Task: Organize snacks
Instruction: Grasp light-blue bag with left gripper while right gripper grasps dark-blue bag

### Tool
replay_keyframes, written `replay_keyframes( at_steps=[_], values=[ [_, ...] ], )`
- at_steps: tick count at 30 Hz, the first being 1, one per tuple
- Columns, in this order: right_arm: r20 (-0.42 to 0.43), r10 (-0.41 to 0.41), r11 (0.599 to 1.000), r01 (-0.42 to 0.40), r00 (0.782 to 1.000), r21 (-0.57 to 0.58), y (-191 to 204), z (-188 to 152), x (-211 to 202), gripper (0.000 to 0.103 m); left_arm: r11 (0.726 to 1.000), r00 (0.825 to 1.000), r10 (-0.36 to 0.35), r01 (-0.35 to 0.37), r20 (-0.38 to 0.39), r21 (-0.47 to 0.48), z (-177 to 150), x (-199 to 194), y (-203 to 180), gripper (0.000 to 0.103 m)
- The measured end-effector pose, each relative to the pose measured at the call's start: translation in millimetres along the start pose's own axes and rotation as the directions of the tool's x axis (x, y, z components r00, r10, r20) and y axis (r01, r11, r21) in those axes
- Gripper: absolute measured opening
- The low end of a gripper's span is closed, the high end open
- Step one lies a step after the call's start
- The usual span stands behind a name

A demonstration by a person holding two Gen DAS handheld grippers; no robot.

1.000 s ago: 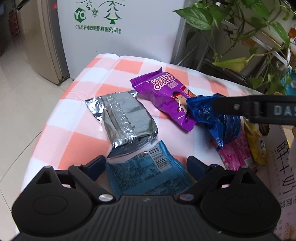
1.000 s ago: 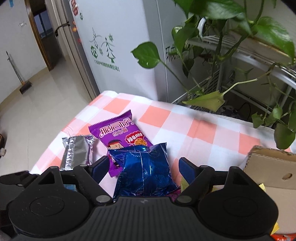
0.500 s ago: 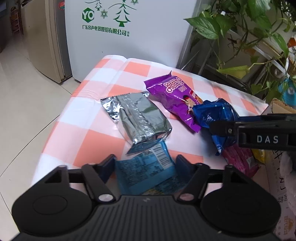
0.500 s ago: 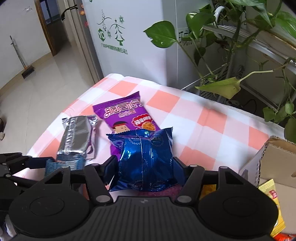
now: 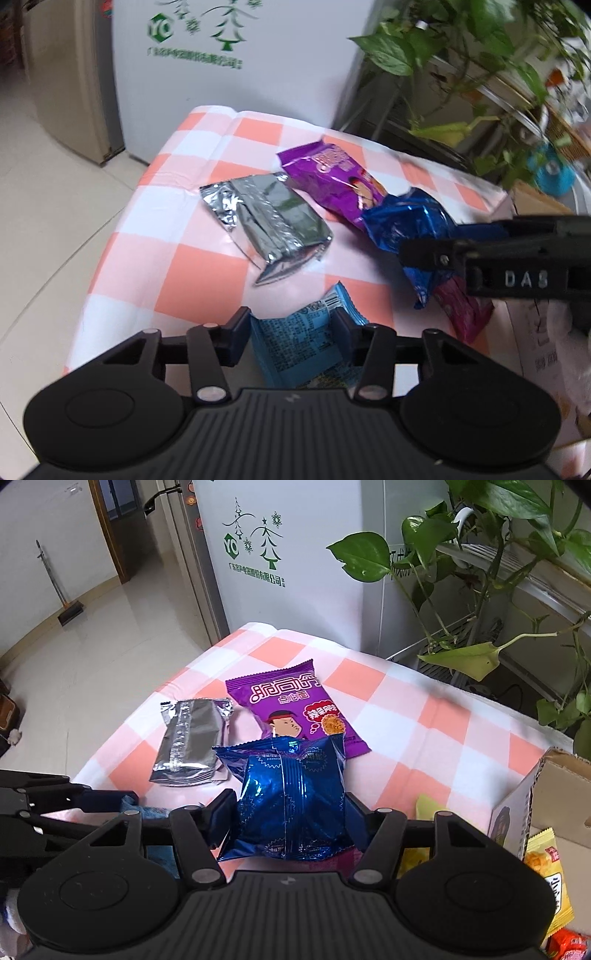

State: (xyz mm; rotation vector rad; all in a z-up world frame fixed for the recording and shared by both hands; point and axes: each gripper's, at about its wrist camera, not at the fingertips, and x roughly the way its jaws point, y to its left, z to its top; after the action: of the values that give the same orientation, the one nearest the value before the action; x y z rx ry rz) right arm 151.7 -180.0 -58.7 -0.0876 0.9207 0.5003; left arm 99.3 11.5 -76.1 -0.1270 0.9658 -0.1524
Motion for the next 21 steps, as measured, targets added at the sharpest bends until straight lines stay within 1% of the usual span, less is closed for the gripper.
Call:
replay_keyframes(
  at_steps=[2, 4, 5, 8, 9, 10, 14, 16, 17, 18, 19, 21],
  values=[
    [-0.001, 0.002, 1.0, -0.002, 1.0, 0.003, -0.8, -0.4, -1.8, 0.068, 0.996, 1.0, -0.014, 0.015, -0.016, 0.091, -1.4, -2.5, -7.6, 0.052],
    [0.001, 0.002, 1.0, -0.002, 1.0, 0.001, -2.3, -1.1, -3.6, 0.068, 0.983, 0.999, -0.028, 0.034, -0.031, 0.18, -5.7, -5.0, -15.5, 0.058],
    [0.002, 0.002, 1.0, -0.002, 1.0, 0.004, -3.5, -1.2, -4.2, 0.068, 0.976, 0.998, -0.041, 0.05, -0.045, 0.214, -8.5, -5.7, -18.3, 0.059],
    [0.004, -0.004, 1.0, 0.004, 1.0, 0.016, -7.3, -1.5, -6.4, 0.068, 0.956, 0.991, -0.091, 0.115, -0.098, 0.269, -15.4, -9.6, -22.2, 0.061],
    [0.006, -0.005, 1.0, 0.005, 1.0, 0.018, -8.5, -1.5, -7.1, 0.068, 0.951, 0.99, -0.097, 0.124, -0.106, 0.284, -17.3, -11.7, -22.9, 0.065],
    [0.007, -0.006, 1.0, 0.006, 1.0, 0.021, -9.5, -1.5, -7.9, 0.068, 0.942, 0.988, -0.104, 0.134, -0.111, 0.308, -19.1, -13.9, -24.0, 0.069],
    [0.01, -0.006, 0.999, 0.005, 1.0, 0.042, -13.9, -1.6, -11.0, 0.068, 0.903, 0.984, -0.12, 0.162, -0.129, 0.398, -26.0, -22.0, -28.6, 0.071],
    [0.013, -0.006, 0.999, 0.005, 1.0, 0.045, -15.1, -1.9, -12.5, 0.068, 0.889, 0.986, -0.128, 0.163, -0.109, 0.427, -28.5, -28.0, -29.8, 0.072],
    [0.014, -0.004, 0.999, 0.003, 1.0, 0.048, -15.5, -2.2, -13.4, 0.068, 0.876, 0.985, -0.141, 0.17, -0.097, 0.45, -29.3, -30.5, -30.9, 0.073],
    [0.014, 0.0, 0.999, 0.0, 1.0, 0.053, -16.0, -2.5, -14.1, 0.068, 0.861, 0.985, -0.151, 0.175, -0.088, 0.477, -30.7, -32.9, -33.2, 0.076],
    [0.014, 0.003, 0.998, -0.004, 1.0, 0.06, -16.5, -2.6, -14.7, 0.068, 0.847, 0.985, -0.151, 0.171, -0.081, 0.504, -32.0, -33.5, -36.0, 0.08],
    [0.015, 0.003, 0.998, -0.004, 1.0, 0.063, -15.6, -2.9, -15.8, 0.068, 0.816, 0.985, -0.154, 0.174, -0.083, 0.55, -34.3, -30.8, -41.7, 0.083]
  ],
)
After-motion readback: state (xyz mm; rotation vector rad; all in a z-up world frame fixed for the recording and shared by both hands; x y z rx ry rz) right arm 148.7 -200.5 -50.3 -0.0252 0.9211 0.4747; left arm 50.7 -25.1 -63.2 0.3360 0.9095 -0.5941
